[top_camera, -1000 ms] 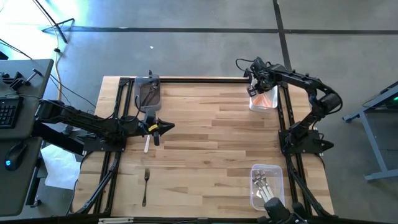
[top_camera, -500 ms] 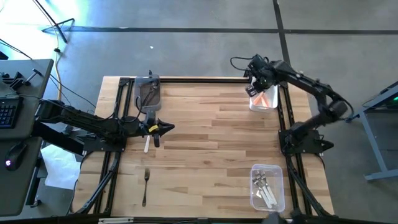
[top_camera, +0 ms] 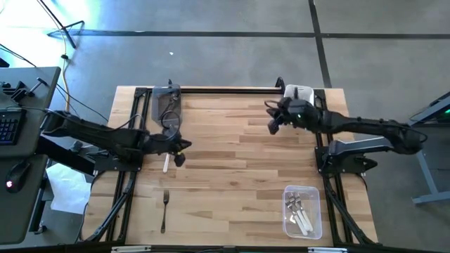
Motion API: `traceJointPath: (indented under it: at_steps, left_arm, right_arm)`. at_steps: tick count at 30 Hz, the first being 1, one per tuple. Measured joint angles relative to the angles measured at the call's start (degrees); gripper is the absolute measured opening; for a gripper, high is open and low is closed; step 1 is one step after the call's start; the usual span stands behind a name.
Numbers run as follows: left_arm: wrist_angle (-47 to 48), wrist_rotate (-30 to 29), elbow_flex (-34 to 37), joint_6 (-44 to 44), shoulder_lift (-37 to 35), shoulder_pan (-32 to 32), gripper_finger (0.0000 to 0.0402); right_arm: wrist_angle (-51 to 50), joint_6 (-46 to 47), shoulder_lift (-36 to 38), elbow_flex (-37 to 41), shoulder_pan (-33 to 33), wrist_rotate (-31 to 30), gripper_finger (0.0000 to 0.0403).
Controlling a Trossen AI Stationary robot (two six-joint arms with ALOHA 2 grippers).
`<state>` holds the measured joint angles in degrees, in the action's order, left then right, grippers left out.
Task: Sort silverware by color (type)
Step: Put the white fork into the transparent bin
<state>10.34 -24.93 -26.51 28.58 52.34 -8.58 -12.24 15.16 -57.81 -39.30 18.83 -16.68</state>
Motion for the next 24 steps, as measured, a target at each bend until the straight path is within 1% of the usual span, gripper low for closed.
traceJointPath:
  at_steps: [2, 6, 7, 9, 12, 14, 20, 24]
  left_arm:
    - [11.60, 1.26, -4.33, 5.46, -0.01, -0.73, 0.0011]
    - [32.67, 2.30, -10.37, 20.71, 1.49, -2.89, 0.0010]
    - [36.91, 2.73, -11.04, 24.58, 1.91, -3.35, 0.0010]
    - [41.80, 5.68, -11.36, 30.86, 3.21, -3.94, 0.0013]
    - [44.16, 10.51, -10.53, 36.77, 4.84, -4.26, 0.0029]
    - [43.57, 11.26, -9.85, 38.55, 5.99, -4.26, 0.0047]
    - [44.11, 11.31, -8.33, 38.56, 11.51, -2.52, 0.0116]
    - [43.18, 11.49, -7.64, 35.29, 14.98, -0.05, 0.0151]
  right_arm:
    - [3.72, -0.92, 1.29, 0.93, -3.74, -1.17, 0.0004]
    - [5.21, -3.36, 1.67, 1.09, -10.26, -4.43, 0.0004]
    - [5.35, -3.72, 1.63, 1.09, -11.55, -5.29, 0.0002]
    - [5.60, -4.64, 1.52, 1.09, -13.59, -6.95, 0.0001]
    - [5.74, -5.04, 1.52, 1.09, -15.62, -8.24, 0.0002]
    - [6.01, -5.14, 1.52, 1.09, -16.65, -9.17, 0.0001]
    - [6.21, -5.13, 1.52, 1.09, -18.16, -10.11, 0.0000]
    - [6.57, -4.98, 1.50, 1.09, -18.29, -10.11, 0.0000]
